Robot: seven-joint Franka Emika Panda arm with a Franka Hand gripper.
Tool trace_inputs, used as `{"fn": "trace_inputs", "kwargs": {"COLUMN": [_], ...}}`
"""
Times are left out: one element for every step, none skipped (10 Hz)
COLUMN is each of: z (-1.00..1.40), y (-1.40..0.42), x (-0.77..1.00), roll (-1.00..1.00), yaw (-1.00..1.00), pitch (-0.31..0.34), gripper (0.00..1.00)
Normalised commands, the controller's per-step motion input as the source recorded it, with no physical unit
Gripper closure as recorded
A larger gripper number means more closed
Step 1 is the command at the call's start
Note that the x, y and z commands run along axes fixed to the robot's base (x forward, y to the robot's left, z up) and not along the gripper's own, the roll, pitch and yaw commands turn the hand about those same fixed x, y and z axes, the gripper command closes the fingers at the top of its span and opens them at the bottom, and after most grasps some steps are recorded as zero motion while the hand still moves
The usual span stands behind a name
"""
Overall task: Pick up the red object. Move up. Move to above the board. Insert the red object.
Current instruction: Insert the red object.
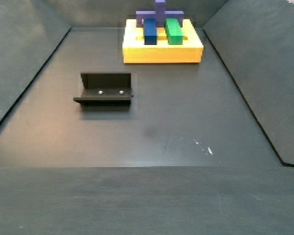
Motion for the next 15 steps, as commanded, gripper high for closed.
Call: {"fn": "trace_inputs", "kwargs": {"z": [-0.44,-0.81,-0.9,-0.87,-0.79,-0.83,-0.69,-0.59,-0.51,-0.46,-0.38,-0.3,-0.22,-0.26,-0.21], "y": [0.16,0.27,0.31,0.29,0.19,0.05,0.0,0.0,0.0,0.0,-0.03,-0.11,-0.15,-0.09,-0.06], "x": [-0.01,-0.06,-0.07,-0.08,-0.02,-0.01,-0.01,-0.07,-0.15,-0.13,-0.07,0.0,0.06,0.12,0.18], "roll": [0.0,0.07,0.09,0.07,0.05,0.1,0.03,0.0,0.04,0.11,0.09,0.06,0.06,0.07,0.06], "yaw": [0.0,0.0,0.0,0.0,0.0,0.0,0.0,0.0,0.0,0.0,0.04,0.1,0.13,0.1,0.09], "pitch": [-0.057,-0.13,-0.143,-0.156,-0.149,-0.153,-0.154,-0.166,-0.134,-0.084,-0.073,-0.066,-0.036,-0.02,0.0], "gripper": [1.0,1.0,1.0,1.0,1.0,1.0,1.0,1.0,1.0,1.0,1.0,1.0,1.0,1.0,1.0]}}
